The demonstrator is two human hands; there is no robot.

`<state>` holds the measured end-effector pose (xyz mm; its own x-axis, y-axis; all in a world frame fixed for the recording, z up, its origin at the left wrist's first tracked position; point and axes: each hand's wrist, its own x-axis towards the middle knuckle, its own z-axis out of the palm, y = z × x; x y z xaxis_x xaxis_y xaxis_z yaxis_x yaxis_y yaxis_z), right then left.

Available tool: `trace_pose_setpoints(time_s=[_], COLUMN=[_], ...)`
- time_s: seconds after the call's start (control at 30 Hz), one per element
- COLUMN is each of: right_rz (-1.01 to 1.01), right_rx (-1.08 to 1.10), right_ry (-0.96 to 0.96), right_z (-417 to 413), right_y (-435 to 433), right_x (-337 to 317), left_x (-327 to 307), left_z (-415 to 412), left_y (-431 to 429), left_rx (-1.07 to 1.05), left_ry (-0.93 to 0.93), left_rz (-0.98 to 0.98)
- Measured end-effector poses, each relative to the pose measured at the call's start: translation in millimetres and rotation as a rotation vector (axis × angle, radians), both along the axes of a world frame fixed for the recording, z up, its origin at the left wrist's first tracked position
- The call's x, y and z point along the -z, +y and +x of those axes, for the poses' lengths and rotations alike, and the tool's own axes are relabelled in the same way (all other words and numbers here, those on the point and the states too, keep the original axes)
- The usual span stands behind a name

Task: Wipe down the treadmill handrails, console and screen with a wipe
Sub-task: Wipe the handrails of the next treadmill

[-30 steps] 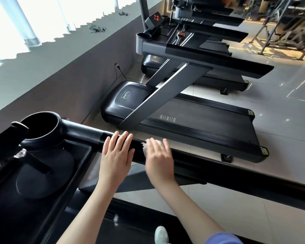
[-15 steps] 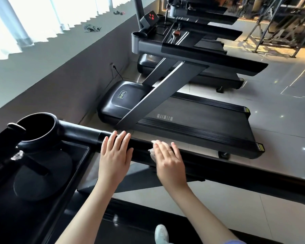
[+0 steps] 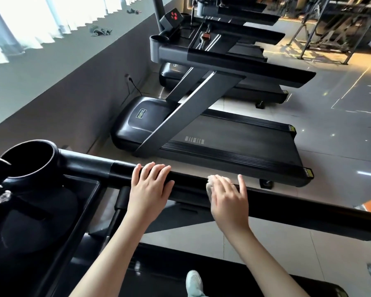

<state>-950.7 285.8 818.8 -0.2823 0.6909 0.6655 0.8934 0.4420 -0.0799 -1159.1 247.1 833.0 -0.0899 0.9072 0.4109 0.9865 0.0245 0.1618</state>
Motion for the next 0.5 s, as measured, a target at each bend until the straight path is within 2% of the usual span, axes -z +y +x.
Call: trace_pose_setpoints(time_s=[0.07, 0.13, 0.2, 0.3, 0.4, 0.5], right_rz=[-0.034, -0.039, 0.004, 0.046, 0.056, 0.017], right_rx=[0.093, 0.077, -0.003, -0.084, 0.037, 0.127], right_ry=[0.093, 0.111, 0.049, -0.069, -0.046, 0.062], right_z=[-18, -46, -51, -9, 14, -22], right_y=[3, -3, -10, -10, -3, -1], right_x=[-4, -3, 4, 5, 4, 6], left_x=[0, 1, 1, 0, -1, 0], left_z=[2, 3, 4, 4, 5, 5], left_y=[0, 1, 0, 0, -1, 0], left_rx=[-0.003, -0.004, -0.008, -0.007, -0.004, -0.009], left_ry=[0.005, 0.021, 0.034, 0.041, 0.044, 0.05], left_rz=[0.01, 0.02, 0.022, 0.023, 0.028, 0.046])
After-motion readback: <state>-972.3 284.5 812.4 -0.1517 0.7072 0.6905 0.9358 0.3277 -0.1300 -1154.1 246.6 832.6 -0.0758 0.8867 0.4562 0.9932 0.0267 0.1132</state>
